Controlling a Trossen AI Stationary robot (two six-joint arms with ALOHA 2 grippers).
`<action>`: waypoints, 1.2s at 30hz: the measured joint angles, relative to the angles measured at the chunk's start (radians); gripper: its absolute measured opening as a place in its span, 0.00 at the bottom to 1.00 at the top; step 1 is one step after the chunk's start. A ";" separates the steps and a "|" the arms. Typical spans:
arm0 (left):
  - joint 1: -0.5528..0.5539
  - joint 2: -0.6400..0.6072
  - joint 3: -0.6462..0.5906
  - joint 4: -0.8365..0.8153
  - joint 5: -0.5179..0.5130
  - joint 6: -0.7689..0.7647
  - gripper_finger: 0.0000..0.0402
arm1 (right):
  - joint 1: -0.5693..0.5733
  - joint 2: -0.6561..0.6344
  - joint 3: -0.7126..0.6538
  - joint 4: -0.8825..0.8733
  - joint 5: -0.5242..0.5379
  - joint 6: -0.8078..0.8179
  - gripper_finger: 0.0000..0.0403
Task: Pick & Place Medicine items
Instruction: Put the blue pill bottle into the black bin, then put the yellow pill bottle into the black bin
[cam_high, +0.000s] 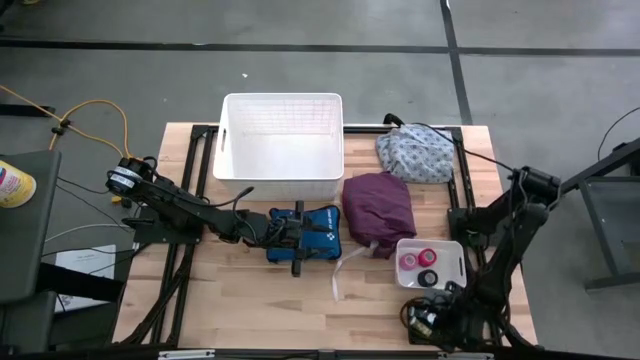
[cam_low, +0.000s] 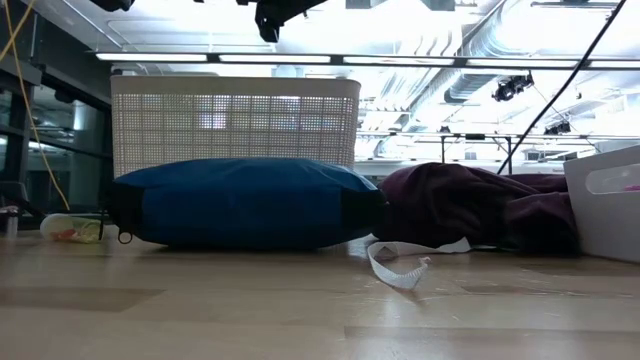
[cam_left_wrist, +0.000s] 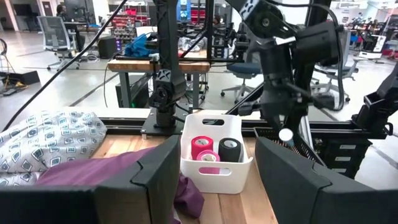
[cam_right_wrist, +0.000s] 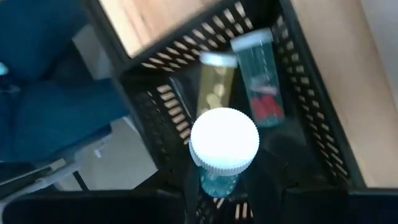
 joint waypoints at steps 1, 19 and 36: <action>0.000 0.000 0.000 0.000 0.000 0.000 0.51 | 0.000 0.011 0.000 0.001 -0.016 0.009 0.24; 0.000 0.000 0.000 -0.015 0.003 0.000 0.51 | -0.001 0.079 0.000 0.042 -0.083 0.056 0.24; 0.000 0.000 0.000 -0.015 0.003 0.000 0.51 | -0.001 0.079 0.000 0.040 -0.080 0.079 0.39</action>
